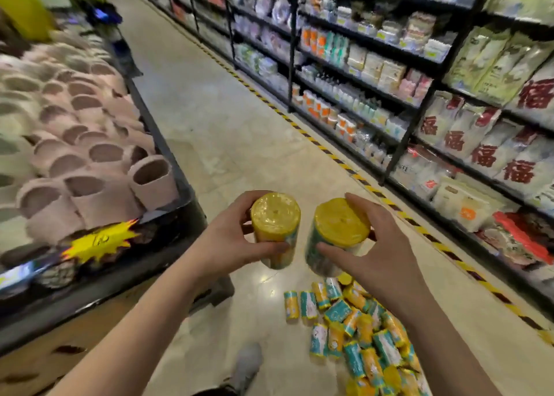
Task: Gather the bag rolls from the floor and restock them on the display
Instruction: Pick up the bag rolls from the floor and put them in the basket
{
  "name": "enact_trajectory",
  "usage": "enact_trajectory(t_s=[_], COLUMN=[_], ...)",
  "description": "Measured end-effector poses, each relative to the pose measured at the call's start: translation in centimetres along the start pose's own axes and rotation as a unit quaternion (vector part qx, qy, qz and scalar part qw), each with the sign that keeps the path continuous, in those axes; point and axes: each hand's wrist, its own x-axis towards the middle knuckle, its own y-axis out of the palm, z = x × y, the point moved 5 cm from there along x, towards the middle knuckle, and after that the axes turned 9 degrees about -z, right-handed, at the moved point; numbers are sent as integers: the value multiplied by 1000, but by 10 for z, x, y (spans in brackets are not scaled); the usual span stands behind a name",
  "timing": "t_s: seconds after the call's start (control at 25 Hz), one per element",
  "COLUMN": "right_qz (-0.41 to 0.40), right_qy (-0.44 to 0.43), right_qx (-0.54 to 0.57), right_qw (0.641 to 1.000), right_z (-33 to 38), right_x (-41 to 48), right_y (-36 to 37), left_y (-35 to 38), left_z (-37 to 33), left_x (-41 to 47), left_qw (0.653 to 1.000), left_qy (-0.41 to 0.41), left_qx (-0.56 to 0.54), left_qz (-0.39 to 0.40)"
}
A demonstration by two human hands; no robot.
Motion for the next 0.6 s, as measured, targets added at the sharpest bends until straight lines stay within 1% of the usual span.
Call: enact_trajectory(t_s=[0.12, 0.24, 0.32, 0.44, 0.6], right_qz=[111, 188, 245, 327, 400], right_qy=[-50, -88, -125, -182, -239], right_qx=[37, 75, 95, 128, 162], right_qw=[992, 975, 957, 918, 870], right_z=[36, 85, 127, 199, 293], right_x=[-18, -50, -85, -152, -258], right_y=[55, 109, 149, 210, 284], left_y=[-50, -104, -145, -203, -270], left_z=[23, 41, 49, 60, 69], left_x=[-76, -158, -226, -336, -489], left_qw=[992, 972, 951, 917, 866], left_qy=[-60, -98, -122, -140, -166], left_qx=[-12, -17, -19, 2, 15], left_qz=[-112, -212, -282, -374, -472])
